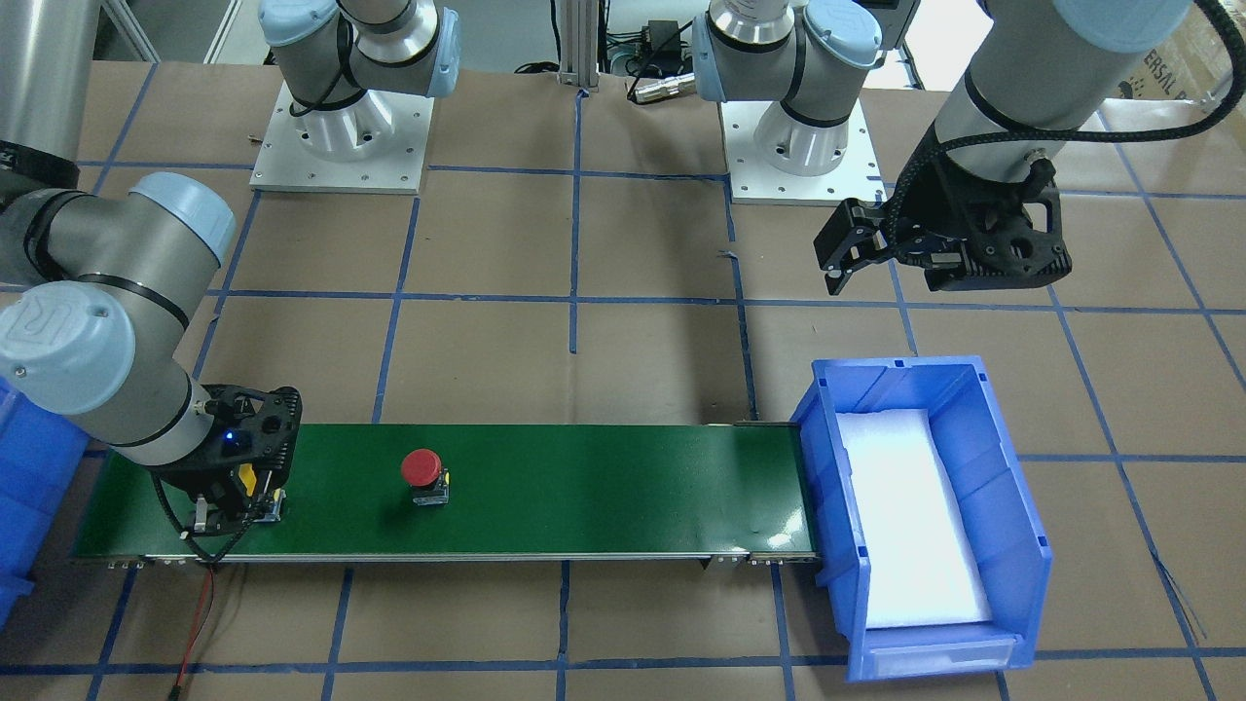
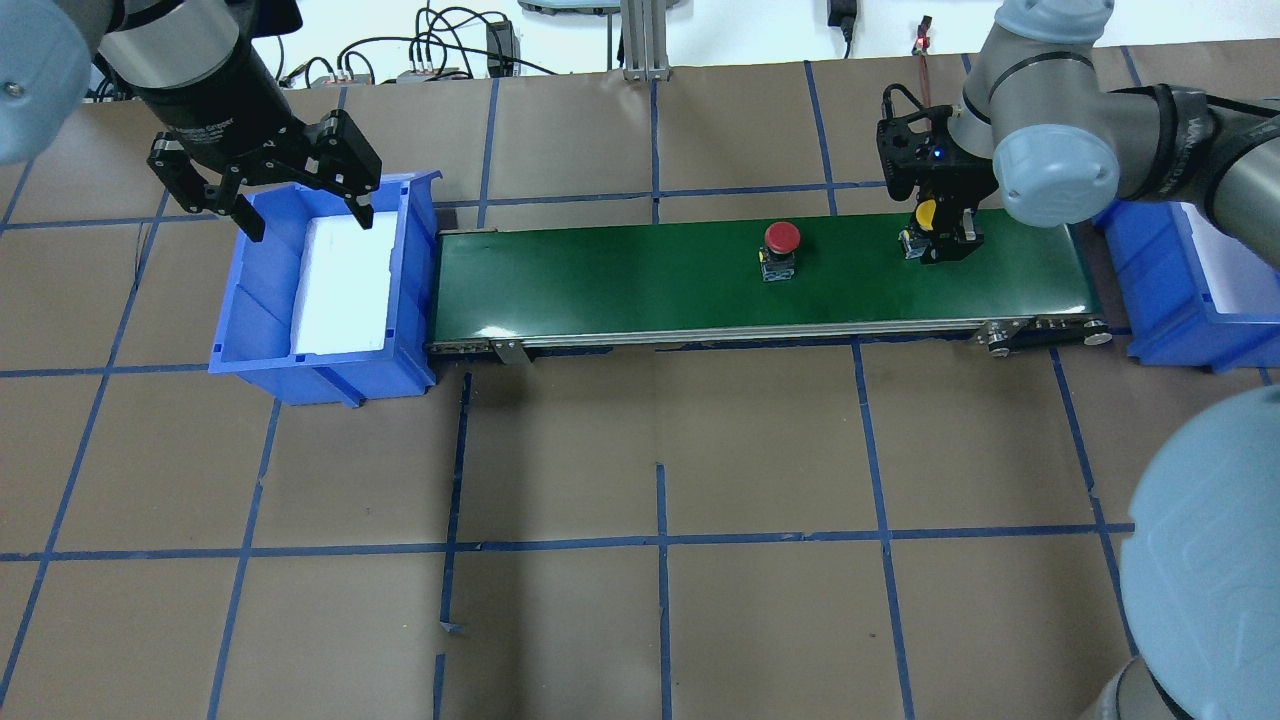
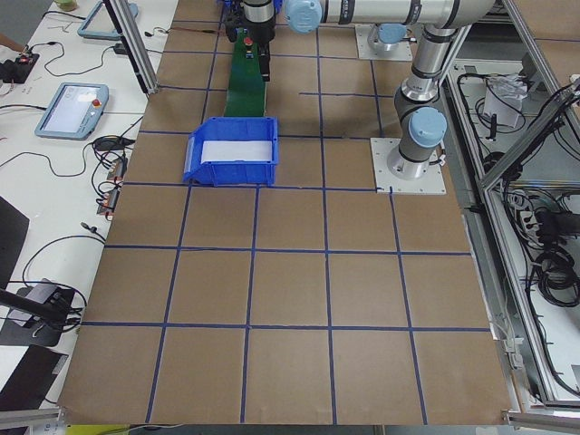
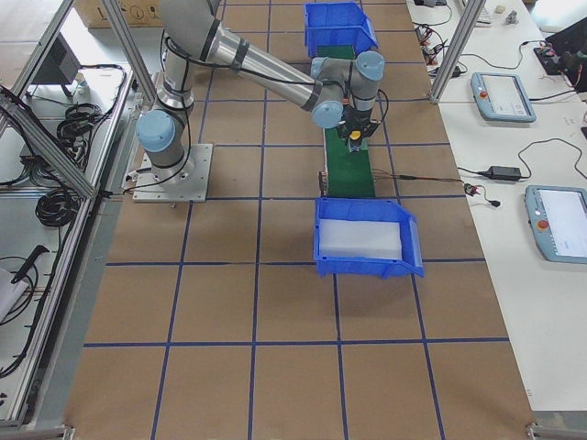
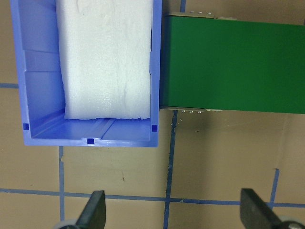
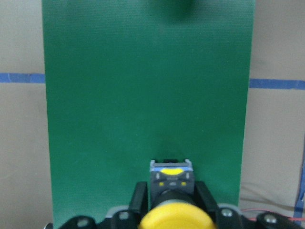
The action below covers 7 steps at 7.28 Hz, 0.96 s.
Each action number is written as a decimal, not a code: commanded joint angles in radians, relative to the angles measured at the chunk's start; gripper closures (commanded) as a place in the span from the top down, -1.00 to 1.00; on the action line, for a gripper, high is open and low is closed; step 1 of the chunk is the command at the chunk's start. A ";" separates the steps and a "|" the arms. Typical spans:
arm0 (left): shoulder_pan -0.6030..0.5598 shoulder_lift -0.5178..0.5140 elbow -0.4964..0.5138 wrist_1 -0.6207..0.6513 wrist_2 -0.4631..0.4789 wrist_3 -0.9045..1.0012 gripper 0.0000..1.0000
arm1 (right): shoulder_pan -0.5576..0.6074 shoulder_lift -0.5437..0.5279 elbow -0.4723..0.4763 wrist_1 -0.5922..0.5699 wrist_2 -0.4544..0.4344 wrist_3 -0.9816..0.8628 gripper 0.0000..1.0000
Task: Transport two buttons from left to right
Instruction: 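Lift the yellow button and carry it over the right blue bin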
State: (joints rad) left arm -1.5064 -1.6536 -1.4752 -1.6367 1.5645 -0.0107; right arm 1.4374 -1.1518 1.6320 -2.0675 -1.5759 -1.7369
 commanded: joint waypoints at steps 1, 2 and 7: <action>0.000 0.000 0.001 0.000 0.000 0.000 1.00 | -0.011 -0.017 -0.012 0.004 -0.023 -0.001 -0.85; 0.000 0.000 0.001 0.000 0.000 0.000 1.00 | -0.027 -0.053 -0.047 0.024 -0.021 -0.006 -0.86; 0.000 0.008 -0.005 -0.002 0.002 0.002 1.00 | -0.435 -0.071 -0.184 0.168 0.051 -0.388 -0.85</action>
State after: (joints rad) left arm -1.5063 -1.6504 -1.4780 -1.6371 1.5650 -0.0104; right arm 1.1065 -1.2252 1.4520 -1.9028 -1.5662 -1.9969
